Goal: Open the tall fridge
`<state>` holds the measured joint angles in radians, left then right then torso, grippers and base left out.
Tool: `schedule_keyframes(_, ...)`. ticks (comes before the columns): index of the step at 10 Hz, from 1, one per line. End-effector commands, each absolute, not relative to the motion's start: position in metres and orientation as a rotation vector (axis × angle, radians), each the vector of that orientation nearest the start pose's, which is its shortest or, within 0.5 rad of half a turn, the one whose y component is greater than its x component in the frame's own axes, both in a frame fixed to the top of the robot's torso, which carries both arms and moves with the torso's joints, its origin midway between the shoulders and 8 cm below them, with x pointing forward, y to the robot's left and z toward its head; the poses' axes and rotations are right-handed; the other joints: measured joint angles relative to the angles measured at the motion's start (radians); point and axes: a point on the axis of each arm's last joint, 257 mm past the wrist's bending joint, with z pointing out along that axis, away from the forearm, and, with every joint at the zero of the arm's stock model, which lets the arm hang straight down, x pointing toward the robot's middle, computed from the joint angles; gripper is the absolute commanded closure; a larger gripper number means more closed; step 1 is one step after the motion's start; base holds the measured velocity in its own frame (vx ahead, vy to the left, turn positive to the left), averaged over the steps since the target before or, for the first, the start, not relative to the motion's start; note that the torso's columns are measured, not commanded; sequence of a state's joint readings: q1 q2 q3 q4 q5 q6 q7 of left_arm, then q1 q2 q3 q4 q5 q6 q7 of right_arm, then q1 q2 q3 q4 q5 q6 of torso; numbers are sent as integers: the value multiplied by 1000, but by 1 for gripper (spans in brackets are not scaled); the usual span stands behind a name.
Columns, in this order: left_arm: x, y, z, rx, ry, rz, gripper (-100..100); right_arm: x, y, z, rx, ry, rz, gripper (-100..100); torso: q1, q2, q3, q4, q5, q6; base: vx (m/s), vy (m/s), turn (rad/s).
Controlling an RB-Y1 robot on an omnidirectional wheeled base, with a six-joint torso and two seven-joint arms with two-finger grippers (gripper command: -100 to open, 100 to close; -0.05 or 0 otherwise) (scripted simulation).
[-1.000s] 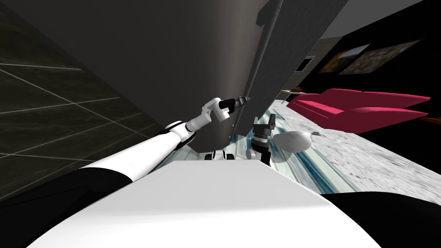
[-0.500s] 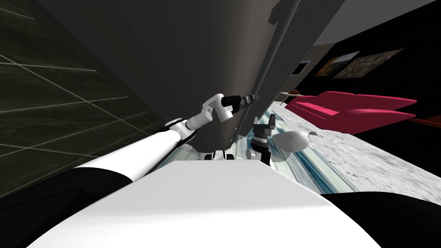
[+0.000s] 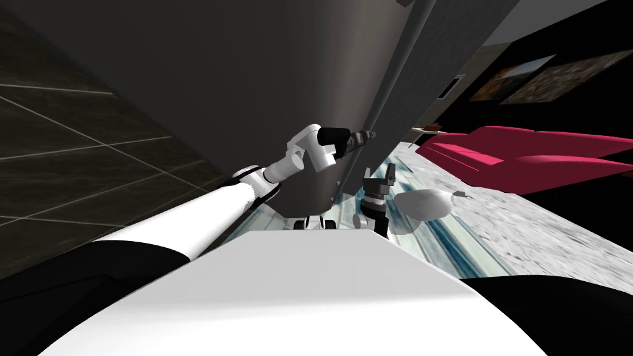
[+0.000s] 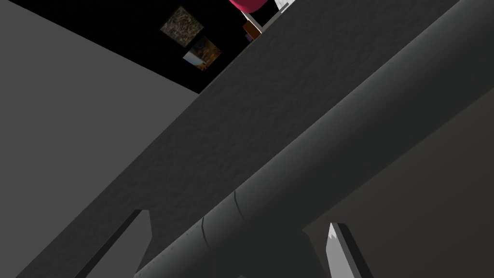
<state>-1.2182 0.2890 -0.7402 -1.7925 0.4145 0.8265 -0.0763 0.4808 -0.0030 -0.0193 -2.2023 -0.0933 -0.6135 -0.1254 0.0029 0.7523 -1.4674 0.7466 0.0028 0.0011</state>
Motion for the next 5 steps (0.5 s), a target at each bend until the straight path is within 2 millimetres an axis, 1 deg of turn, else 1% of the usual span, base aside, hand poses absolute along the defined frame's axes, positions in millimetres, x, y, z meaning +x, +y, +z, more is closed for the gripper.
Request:
schedule_keyframes(1, 444, -226, 97, 176, 1813, -1282, 0, 337, -297, 18, 712, 476, 1471, 0, 0, -4, -2, -2, 0, -1, 0, 0, 0)
schedule_keyframes(5, 445, -226, 88, 170, 1833, -1274, 0, 337, -297, 18, 712, 476, 1471, 0, -1, -13, -8, -7, -1, -2, 0, 0, 0)
